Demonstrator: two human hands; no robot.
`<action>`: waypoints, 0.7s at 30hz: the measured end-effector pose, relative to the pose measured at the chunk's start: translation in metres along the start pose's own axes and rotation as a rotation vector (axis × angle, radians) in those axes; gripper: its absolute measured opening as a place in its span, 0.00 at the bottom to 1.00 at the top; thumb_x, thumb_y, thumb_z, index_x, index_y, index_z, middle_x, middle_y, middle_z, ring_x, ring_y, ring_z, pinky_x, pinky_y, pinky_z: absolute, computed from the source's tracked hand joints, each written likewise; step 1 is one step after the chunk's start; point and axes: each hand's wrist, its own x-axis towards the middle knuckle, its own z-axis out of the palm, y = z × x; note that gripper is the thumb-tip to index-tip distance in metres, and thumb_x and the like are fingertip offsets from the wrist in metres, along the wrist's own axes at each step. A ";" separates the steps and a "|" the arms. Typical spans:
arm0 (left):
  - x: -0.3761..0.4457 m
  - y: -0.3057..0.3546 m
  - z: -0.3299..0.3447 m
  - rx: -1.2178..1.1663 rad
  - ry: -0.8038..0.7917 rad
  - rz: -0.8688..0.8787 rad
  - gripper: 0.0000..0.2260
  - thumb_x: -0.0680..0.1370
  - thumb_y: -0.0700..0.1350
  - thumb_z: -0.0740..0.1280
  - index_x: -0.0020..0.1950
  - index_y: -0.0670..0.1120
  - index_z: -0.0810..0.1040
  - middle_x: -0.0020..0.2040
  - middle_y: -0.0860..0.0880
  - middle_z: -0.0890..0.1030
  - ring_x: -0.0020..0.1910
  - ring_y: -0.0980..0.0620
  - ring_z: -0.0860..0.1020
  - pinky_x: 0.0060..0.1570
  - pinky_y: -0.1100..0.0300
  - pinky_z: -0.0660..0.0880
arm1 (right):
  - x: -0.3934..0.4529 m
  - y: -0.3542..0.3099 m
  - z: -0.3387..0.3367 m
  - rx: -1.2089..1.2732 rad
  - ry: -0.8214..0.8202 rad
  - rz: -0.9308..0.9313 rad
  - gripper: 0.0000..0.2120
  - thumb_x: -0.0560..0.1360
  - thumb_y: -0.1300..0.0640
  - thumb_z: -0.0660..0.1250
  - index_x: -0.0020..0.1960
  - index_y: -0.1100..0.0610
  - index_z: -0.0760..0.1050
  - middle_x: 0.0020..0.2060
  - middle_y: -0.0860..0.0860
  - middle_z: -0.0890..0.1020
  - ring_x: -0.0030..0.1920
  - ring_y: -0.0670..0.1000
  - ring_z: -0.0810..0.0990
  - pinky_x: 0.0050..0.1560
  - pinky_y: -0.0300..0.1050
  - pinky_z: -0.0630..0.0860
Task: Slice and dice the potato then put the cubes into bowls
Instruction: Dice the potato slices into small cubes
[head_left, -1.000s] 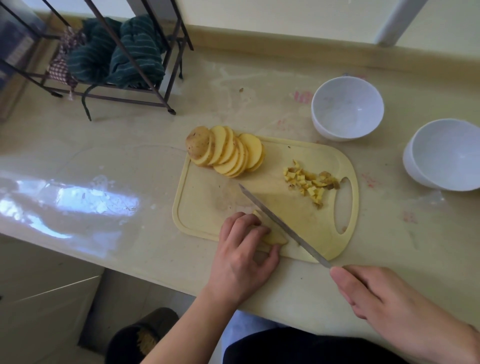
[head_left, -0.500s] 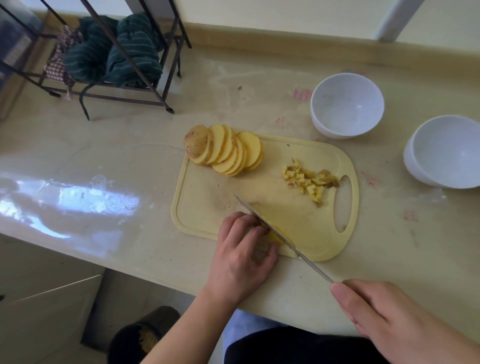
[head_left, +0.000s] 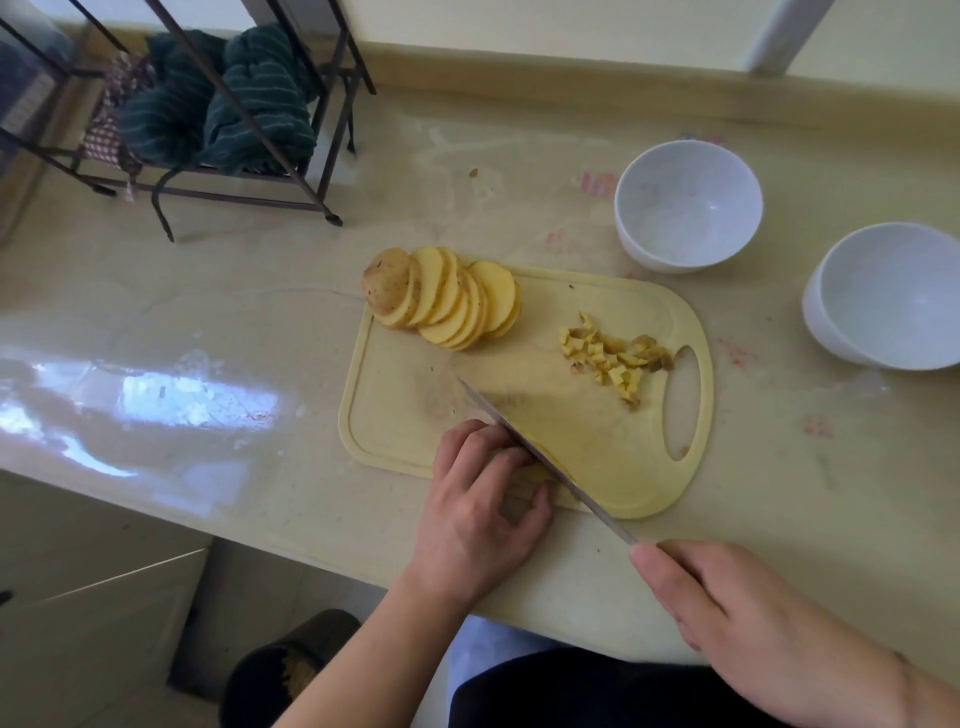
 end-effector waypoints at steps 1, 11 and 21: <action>0.000 0.000 0.000 -0.003 0.000 0.001 0.10 0.71 0.41 0.79 0.49 0.37 0.84 0.52 0.42 0.82 0.55 0.42 0.78 0.59 0.49 0.76 | 0.004 -0.003 0.001 0.002 0.004 -0.011 0.38 0.67 0.22 0.45 0.34 0.59 0.63 0.26 0.49 0.68 0.27 0.43 0.66 0.33 0.45 0.68; -0.001 0.000 0.000 0.019 -0.002 -0.001 0.10 0.73 0.44 0.77 0.48 0.38 0.84 0.50 0.43 0.81 0.55 0.43 0.76 0.57 0.48 0.76 | 0.011 0.003 -0.007 0.017 0.089 -0.069 0.37 0.68 0.23 0.48 0.33 0.59 0.64 0.24 0.46 0.66 0.26 0.43 0.65 0.31 0.45 0.66; -0.005 0.000 -0.002 0.015 0.030 0.034 0.05 0.72 0.37 0.78 0.44 0.37 0.84 0.46 0.43 0.82 0.52 0.43 0.77 0.56 0.53 0.77 | 0.000 0.002 -0.008 0.068 0.000 -0.058 0.35 0.69 0.24 0.51 0.35 0.58 0.61 0.27 0.47 0.62 0.29 0.45 0.62 0.32 0.47 0.62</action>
